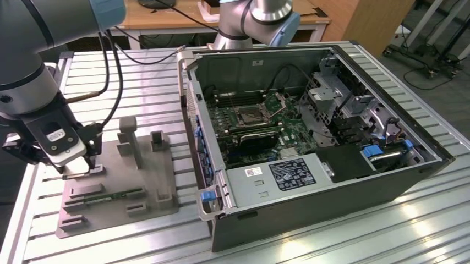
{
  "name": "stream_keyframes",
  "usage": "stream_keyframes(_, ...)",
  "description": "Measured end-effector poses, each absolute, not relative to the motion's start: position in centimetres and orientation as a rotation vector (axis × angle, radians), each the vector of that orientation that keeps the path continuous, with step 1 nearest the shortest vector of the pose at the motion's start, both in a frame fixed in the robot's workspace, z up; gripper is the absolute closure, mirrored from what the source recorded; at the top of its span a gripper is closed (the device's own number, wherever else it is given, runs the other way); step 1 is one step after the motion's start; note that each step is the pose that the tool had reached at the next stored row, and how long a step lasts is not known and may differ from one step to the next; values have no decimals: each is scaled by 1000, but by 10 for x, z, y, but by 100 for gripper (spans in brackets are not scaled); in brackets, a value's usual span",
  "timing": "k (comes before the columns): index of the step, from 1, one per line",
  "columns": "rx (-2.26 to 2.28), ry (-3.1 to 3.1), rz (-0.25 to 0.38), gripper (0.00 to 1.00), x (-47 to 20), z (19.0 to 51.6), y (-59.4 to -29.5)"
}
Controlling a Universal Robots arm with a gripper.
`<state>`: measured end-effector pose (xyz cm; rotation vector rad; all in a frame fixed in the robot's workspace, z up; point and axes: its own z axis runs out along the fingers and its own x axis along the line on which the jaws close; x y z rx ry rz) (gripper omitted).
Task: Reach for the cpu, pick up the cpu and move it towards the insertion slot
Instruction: 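Pick up the cpu and move it towards the insertion slot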
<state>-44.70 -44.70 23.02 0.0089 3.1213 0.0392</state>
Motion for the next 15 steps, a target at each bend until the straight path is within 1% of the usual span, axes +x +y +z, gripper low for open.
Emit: stream_keyframes(15,9,3121,39,46,-447,233,-447)
